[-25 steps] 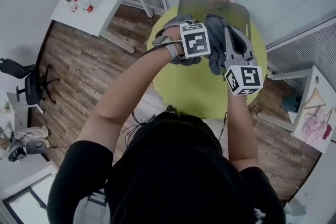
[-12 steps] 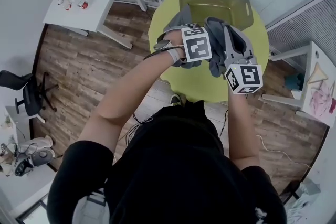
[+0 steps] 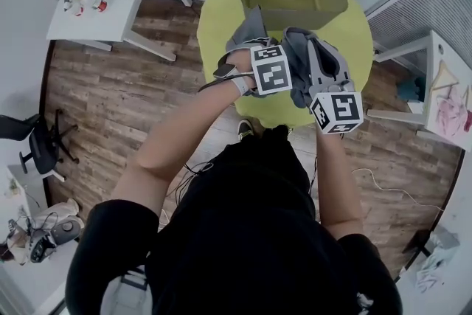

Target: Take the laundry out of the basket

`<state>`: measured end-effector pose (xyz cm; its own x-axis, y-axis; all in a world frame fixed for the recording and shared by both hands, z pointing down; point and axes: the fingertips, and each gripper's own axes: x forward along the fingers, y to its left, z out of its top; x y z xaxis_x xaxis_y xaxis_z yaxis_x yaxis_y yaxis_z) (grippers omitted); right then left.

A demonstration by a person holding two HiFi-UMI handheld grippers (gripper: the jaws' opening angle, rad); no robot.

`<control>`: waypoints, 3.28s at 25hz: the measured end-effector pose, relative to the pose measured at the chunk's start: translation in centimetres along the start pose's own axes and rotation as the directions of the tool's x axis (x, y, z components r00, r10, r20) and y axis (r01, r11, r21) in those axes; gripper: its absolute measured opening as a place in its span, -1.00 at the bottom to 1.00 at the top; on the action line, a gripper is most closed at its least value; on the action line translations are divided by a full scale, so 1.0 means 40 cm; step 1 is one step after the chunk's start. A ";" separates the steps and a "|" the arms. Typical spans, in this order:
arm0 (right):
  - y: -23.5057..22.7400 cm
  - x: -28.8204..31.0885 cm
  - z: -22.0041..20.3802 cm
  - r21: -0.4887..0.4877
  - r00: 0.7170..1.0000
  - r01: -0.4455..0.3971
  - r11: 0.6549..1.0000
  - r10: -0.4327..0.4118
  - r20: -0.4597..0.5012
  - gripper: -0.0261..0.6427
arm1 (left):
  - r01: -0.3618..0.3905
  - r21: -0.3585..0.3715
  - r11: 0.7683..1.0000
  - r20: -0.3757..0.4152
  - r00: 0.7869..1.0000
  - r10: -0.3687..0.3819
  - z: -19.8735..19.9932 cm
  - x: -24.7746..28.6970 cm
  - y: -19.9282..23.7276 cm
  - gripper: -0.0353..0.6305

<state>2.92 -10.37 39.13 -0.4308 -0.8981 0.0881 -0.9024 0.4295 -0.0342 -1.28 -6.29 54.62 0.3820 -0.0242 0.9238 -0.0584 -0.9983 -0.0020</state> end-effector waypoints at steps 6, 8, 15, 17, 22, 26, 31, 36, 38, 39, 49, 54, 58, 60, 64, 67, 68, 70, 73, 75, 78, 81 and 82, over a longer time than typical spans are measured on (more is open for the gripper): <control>-0.028 -0.009 -0.070 0.009 0.999 0.015 1.000 -0.015 -0.032 -0.86 | 0.043 -0.004 0.999 -0.001 0.999 -0.043 -0.003 0.078 -0.024 0.20; -0.036 -0.006 -0.099 0.009 0.999 0.011 1.000 -0.010 -0.032 -0.86 | 0.050 0.002 0.999 -0.008 0.999 -0.050 -0.009 0.110 -0.030 0.20; -0.072 0.000 -0.216 0.025 0.998 0.000 1.000 0.001 -0.056 -0.86 | 0.103 0.004 0.995 -0.041 0.994 -0.103 -0.032 0.224 -0.053 0.20; -0.088 0.002 -0.250 0.047 0.997 0.009 0.999 -0.005 -0.072 -0.86 | 0.120 0.001 0.993 -0.044 0.992 -0.120 -0.040 0.258 -0.058 0.20; -0.120 -0.008 -0.318 0.074 0.993 0.037 0.997 -0.028 -0.119 -0.86 | 0.142 0.002 0.990 -0.055 0.988 -0.142 -0.056 0.339 -0.073 0.20; -0.144 -0.021 -0.350 0.085 0.988 0.052 0.995 -0.039 -0.147 -0.86 | 0.149 -0.001 0.989 -0.065 0.987 -0.149 -0.058 0.401 -0.081 0.21; -0.168 -0.017 -0.392 0.103 0.984 0.058 0.993 -0.039 -0.171 -0.86 | 0.158 -0.024 0.987 -0.058 0.986 -0.159 -0.059 0.460 -0.070 0.21; -0.188 -0.012 -0.426 0.116 0.979 0.064 0.991 -0.039 -0.202 -0.86 | 0.158 -0.045 0.986 -0.065 0.985 -0.161 -0.061 0.511 -0.060 0.21; -0.193 -0.011 -0.440 0.120 0.976 0.062 0.991 -0.035 -0.214 -0.85 | 0.161 -0.047 0.986 -0.060 0.985 -0.163 -0.057 0.527 -0.059 0.21; -0.195 -0.012 -0.446 0.123 0.975 0.060 0.991 -0.032 -0.218 -0.85 | 0.164 -0.046 0.985 -0.057 0.984 -0.167 -0.054 0.532 -0.060 0.21; -0.201 -0.011 -0.469 0.131 0.972 0.040 0.991 -0.008 -0.234 -0.85 | 0.159 -0.070 0.985 -0.048 0.985 -0.163 -0.055 0.568 -0.052 0.29; -0.216 -0.023 -0.456 0.130 0.974 0.047 0.990 -0.016 -0.227 -0.85 | 0.156 -0.068 0.985 -0.039 0.986 -0.159 -0.043 0.545 -0.047 0.35; -0.214 -0.028 -0.439 0.128 0.975 0.048 0.991 -0.019 -0.222 -0.85 | 0.148 -0.072 0.986 -0.039 0.988 -0.151 -0.038 0.517 -0.040 0.35; -0.213 -0.032 -0.430 0.127 0.975 0.048 0.991 -0.019 -0.219 -0.85 | 0.127 -0.061 0.990 -0.041 0.991 -0.129 -0.034 0.499 -0.032 0.35; -0.212 -0.042 -0.414 0.122 0.976 0.051 0.991 -0.023 -0.218 -0.85 | 0.100 -0.088 0.991 0.040 0.995 -0.097 0.000 0.446 -0.014 0.35; -0.201 -0.048 -0.390 0.114 0.977 0.053 0.992 -0.028 -0.212 -0.85 | 0.066 -0.118 0.991 0.141 0.989 -0.049 0.028 0.391 0.012 0.35; -0.196 -0.050 -0.381 0.111 0.978 0.052 0.992 -0.028 -0.209 -0.85 | 0.058 -0.128 0.990 0.166 0.985 -0.037 0.034 0.369 0.019 0.35; -0.184 -0.054 -0.363 0.103 0.979 0.047 0.994 -0.025 -0.204 -0.85 | 0.048 -0.141 0.989 0.196 0.980 -0.020 0.039 0.330 0.025 0.35; -0.163 -0.062 -0.338 0.090 0.980 0.038 0.995 -0.019 -0.197 -0.85 | 0.034 -0.147 0.988 0.211 0.978 -0.002 0.031 0.284 0.019 0.35; -0.146 -0.068 -0.324 0.083 0.980 0.032 0.996 -0.015 -0.197 -0.85 | 0.033 -0.150 0.988 0.214 0.977 0.000 0.021 0.260 0.009 0.35; -0.118 -0.082 -0.310 0.069 0.979 0.025 0.997 -0.010 -0.205 -0.85 | 0.040 -0.162 0.986 0.239 0.971 0.000 0.015 0.226 -0.010 0.35; -0.084 -0.106 -0.296 0.071 0.979 0.018 0.997 -0.003 -0.205 -0.85 | 0.029 -0.180 0.983 0.298 0.954 0.026 0.020 0.177 -0.029 0.35; -0.074 -0.113 -0.291 0.072 0.979 0.016 0.997 -0.001 -0.203 -0.85 | 0.016 -0.186 0.982 0.321 0.946 0.045 0.024 0.156 -0.031 0.35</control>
<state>7.61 -6.50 50.41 -0.4197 -0.8605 0.2888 -0.9072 0.4075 -0.1041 2.06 -5.24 60.03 0.6545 -0.0853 0.7512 -0.2226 -0.9713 0.0837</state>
